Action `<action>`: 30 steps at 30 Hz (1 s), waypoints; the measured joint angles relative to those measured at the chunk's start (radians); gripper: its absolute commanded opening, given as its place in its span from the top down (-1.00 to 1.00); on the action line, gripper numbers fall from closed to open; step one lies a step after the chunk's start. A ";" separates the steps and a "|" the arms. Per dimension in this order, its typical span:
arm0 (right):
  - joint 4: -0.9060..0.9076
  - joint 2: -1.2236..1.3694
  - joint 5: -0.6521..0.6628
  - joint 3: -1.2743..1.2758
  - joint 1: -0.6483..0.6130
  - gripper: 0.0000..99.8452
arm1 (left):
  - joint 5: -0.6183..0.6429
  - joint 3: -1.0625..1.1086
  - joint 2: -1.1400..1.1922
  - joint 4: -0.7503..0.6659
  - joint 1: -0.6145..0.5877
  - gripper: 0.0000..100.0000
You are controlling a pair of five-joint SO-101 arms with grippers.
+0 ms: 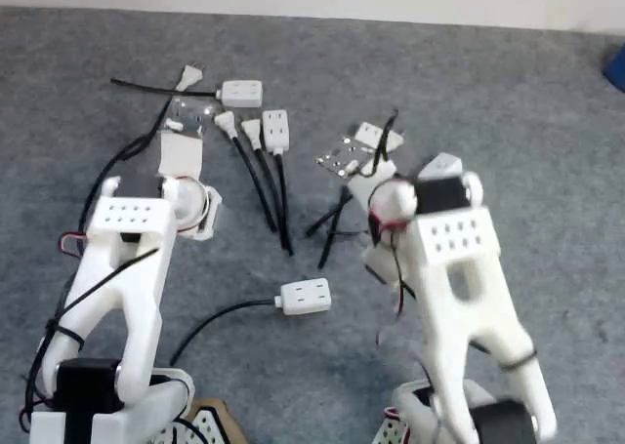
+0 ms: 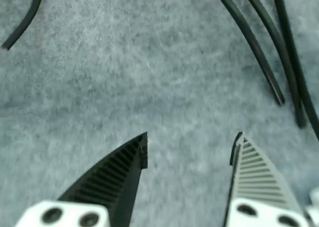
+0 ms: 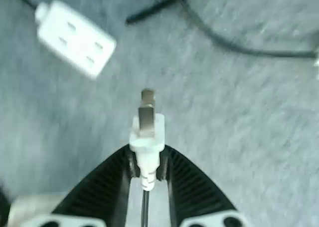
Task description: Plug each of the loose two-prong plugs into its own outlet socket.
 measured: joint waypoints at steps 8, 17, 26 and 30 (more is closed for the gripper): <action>-0.574 -0.324 -0.247 0.512 -0.081 0.99 | -0.020 0.028 -0.144 0.064 0.000 0.52; -0.747 -0.374 -0.331 0.583 -0.218 0.99 | -0.052 0.442 -0.819 -0.066 0.097 0.04; -0.747 -0.385 -0.336 0.669 -0.400 0.99 | -0.083 0.655 -1.212 -0.097 0.184 0.06; -0.747 -0.387 -0.336 0.678 -0.407 0.99 | -0.083 0.655 -1.206 -0.098 0.184 0.06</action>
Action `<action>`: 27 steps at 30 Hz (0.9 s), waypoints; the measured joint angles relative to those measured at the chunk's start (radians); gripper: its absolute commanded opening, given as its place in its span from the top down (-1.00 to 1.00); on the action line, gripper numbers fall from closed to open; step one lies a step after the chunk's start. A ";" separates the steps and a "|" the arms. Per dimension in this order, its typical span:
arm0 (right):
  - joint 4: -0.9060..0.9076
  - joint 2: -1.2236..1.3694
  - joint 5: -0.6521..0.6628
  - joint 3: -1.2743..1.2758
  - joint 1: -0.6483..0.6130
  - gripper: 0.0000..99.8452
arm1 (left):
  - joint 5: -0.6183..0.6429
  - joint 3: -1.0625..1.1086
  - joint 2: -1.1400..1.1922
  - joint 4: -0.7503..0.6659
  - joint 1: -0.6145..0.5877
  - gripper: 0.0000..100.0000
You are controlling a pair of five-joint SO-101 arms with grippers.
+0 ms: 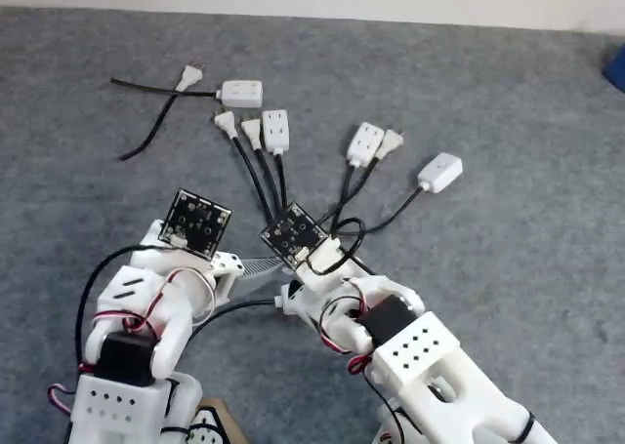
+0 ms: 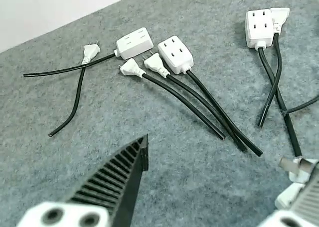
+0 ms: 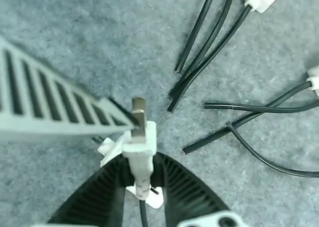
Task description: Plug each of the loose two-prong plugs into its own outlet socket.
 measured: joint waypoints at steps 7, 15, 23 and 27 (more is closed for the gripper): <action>-0.003 0.000 0.000 0.000 -0.008 0.99 | 0.000 0.008 0.008 -0.005 0.011 0.06; 0.087 -0.075 0.005 -0.044 -0.006 0.99 | 0.003 0.046 0.006 -0.025 0.009 0.07; 0.207 -0.167 0.005 -0.103 -0.055 0.99 | -0.034 0.069 0.005 -0.075 0.006 0.07; 0.256 -0.167 0.006 -0.150 -0.064 0.99 | -0.038 0.069 0.005 -0.075 0.006 0.07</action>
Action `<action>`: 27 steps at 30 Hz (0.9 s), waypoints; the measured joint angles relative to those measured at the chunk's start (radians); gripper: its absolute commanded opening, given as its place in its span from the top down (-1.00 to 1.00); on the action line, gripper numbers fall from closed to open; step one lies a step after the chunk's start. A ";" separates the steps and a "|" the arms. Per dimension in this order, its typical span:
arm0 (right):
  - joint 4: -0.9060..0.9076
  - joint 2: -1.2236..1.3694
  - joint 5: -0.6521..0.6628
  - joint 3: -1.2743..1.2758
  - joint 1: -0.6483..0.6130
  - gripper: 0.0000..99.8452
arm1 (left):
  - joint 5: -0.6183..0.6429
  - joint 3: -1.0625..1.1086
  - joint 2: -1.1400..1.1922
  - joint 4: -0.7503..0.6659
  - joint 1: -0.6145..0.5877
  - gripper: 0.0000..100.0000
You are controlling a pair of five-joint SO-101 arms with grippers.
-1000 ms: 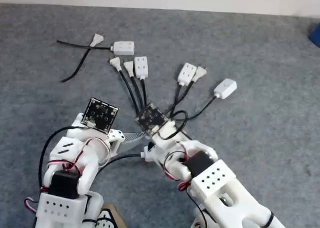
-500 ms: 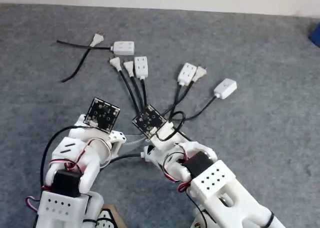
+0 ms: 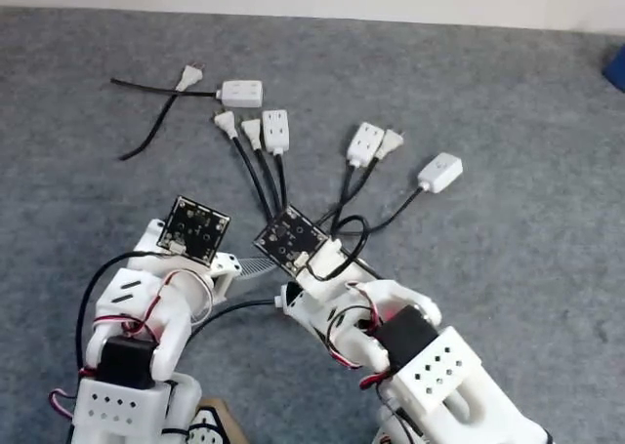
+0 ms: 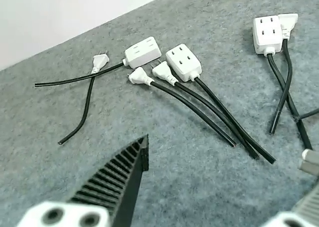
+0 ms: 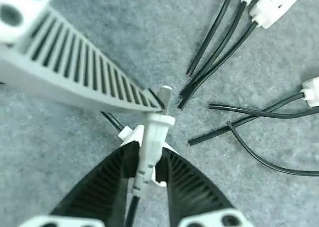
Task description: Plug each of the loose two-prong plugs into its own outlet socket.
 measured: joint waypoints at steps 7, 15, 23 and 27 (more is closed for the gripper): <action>0.080 0.000 0.000 -0.084 -0.009 0.99 | 0.000 0.000 0.000 -0.002 -0.002 0.07; 0.103 0.000 0.008 -0.124 -0.011 0.99 | 0.002 0.005 0.000 -0.003 -0.002 0.07; 0.104 0.000 0.014 -0.133 0.034 0.99 | 0.002 0.009 0.000 -0.003 0.003 0.07; 0.101 -0.014 0.015 -0.152 0.064 0.99 | -0.018 0.035 0.011 -0.002 0.054 0.07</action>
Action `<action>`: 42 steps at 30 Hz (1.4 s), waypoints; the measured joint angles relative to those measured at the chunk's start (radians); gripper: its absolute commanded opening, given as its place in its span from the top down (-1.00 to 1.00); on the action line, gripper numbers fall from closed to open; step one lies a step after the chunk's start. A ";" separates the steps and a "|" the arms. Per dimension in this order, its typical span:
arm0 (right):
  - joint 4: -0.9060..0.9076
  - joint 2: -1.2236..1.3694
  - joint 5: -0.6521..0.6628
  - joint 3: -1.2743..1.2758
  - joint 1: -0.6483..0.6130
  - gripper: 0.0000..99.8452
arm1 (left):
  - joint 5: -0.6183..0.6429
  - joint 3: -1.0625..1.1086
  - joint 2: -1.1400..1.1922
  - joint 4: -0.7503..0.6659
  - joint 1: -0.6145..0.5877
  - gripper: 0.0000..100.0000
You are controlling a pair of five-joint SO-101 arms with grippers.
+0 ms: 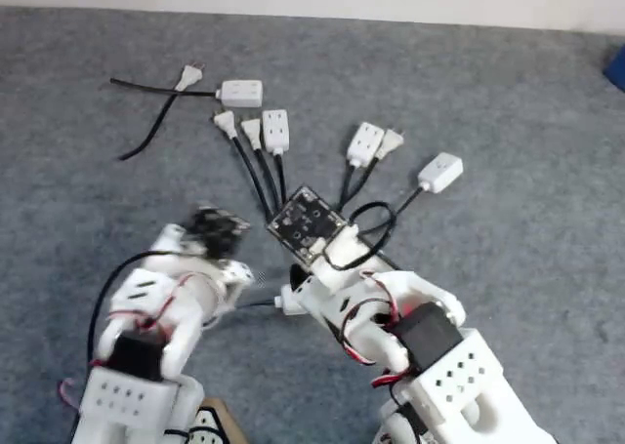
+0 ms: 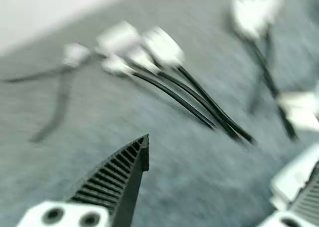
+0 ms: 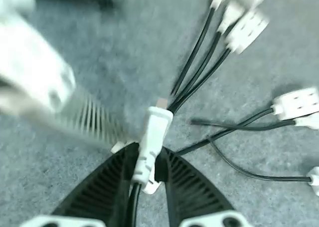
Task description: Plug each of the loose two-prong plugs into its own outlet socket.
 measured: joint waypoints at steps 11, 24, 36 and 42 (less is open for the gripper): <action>-0.051 0.046 0.006 0.167 0.008 0.99 | -0.012 0.000 -0.002 -0.014 -0.058 0.07; -0.091 0.061 0.006 0.210 -0.044 0.99 | -0.012 0.000 -0.002 -0.023 -0.098 0.07; -0.072 0.063 -0.026 0.074 -0.100 0.99 | -0.009 -0.002 -0.011 -0.043 -0.078 0.07; -0.068 0.075 -0.034 0.031 -0.046 0.99 | -0.009 0.000 -0.012 -0.054 -0.058 0.07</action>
